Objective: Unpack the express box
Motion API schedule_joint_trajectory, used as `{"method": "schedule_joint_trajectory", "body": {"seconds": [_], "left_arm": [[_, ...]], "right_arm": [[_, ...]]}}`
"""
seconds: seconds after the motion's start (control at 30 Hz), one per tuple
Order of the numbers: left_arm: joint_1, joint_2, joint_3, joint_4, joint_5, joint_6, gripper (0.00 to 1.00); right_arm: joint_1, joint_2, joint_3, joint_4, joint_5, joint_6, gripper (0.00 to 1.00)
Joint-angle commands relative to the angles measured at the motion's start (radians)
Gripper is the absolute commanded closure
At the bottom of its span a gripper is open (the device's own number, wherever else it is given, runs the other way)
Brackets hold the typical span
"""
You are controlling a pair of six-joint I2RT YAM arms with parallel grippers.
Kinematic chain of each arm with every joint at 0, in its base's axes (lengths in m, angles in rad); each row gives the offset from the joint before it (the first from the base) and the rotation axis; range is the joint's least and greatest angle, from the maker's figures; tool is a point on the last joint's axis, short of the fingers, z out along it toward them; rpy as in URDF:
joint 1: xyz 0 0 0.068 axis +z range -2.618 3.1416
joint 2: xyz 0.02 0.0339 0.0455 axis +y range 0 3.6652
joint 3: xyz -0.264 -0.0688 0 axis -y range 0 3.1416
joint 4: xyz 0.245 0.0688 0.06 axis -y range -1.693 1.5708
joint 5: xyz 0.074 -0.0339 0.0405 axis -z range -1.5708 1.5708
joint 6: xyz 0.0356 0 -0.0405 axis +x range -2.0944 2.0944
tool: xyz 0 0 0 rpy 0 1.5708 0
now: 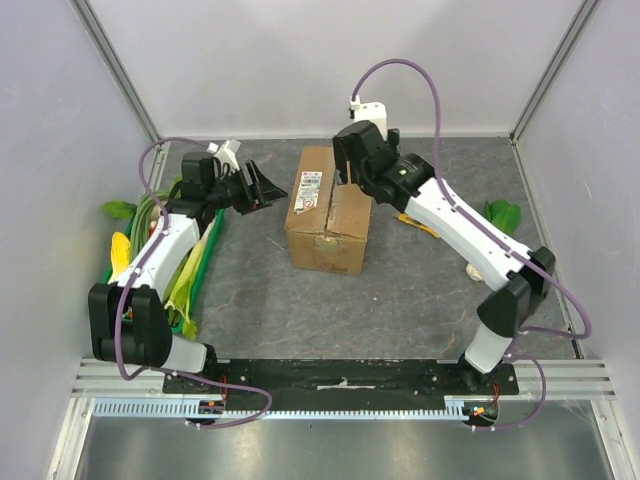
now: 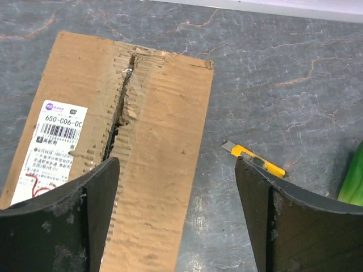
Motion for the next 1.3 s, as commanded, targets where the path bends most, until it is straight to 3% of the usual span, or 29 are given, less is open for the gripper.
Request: {"method": "schedule_joint_trajectory", "body": {"seconds": [0.0, 0.17, 0.3, 0.4, 0.9, 1.27], "left_arm": [[-0.047, 0.063, 0.033, 0.008, 0.113, -0.01, 0.28], [-0.087, 0.08, 0.039, -0.053, 0.056, 0.014, 0.28], [-0.096, 0.101, 0.071, -0.191, -0.123, 0.043, 0.3], [-0.096, 0.107, 0.068, -0.23, -0.173, 0.056, 0.31], [-0.124, 0.12, 0.061, -0.245, -0.177, 0.065, 0.35], [-0.127, 0.132, 0.062, -0.282, -0.237, 0.06, 0.36]], "right_arm": [[0.02, 0.118, 0.121, -0.116, 0.092, 0.034, 0.14], [0.05, 0.176, 0.156, -0.147, 0.074, 0.067, 0.16], [0.065, 0.202, 0.159, -0.159, 0.07, 0.077, 0.17], [0.068, 0.219, 0.161, -0.159, 0.078, 0.078, 0.17], [0.097, 0.305, 0.19, -0.159, 0.138, 0.057, 0.16], [0.108, 0.368, 0.211, -0.201, 0.305, 0.02, 0.16]]}}
